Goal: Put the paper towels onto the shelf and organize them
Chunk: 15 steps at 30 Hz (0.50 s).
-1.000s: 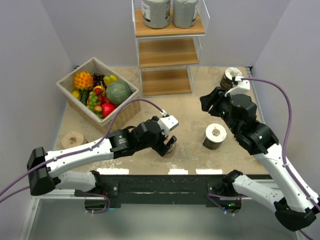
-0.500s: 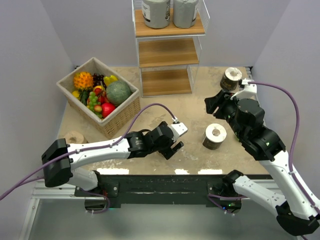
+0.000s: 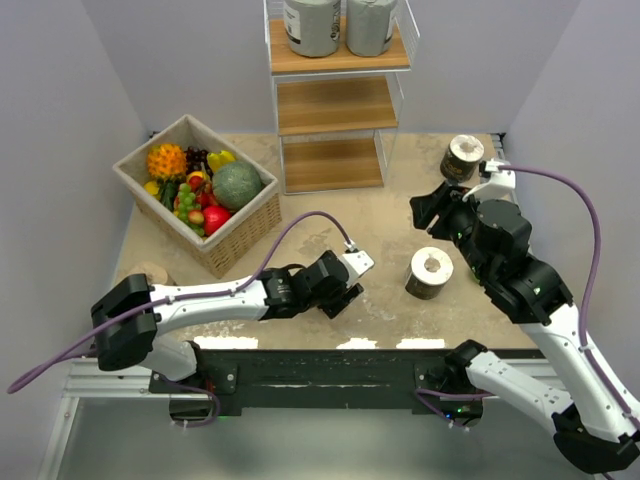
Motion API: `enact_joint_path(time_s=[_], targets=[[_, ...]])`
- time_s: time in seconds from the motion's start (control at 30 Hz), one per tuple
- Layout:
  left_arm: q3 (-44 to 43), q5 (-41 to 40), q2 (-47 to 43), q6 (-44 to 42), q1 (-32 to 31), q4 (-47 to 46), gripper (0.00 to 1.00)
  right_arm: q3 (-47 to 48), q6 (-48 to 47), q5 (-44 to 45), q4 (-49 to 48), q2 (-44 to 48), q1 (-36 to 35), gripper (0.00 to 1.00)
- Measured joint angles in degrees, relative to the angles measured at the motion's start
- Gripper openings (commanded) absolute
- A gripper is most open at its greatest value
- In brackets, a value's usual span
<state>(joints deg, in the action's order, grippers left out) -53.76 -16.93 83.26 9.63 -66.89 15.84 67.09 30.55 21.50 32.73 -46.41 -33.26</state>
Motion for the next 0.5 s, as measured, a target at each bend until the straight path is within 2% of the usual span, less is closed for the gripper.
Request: enact_joint_path(time_s=[0.07,0.27,0.5], targets=[[0.2,0.0,0.0,0.3,0.0,-0.4,0.57,-0.2,0.0,-0.3,0.0,0.1,0.0,0.60],[1.4,4.5,-2.8,3.5,1.8,-0.8,0.47,-3.9,0.0,-6.5,-3.3,1.6,0.0,0.63],[2.1,16.6,-13.6,12.6,15.3,-3.1,0.45,-13.4,1.7,-16.6,-11.6,4.2,0.0,0.66]])
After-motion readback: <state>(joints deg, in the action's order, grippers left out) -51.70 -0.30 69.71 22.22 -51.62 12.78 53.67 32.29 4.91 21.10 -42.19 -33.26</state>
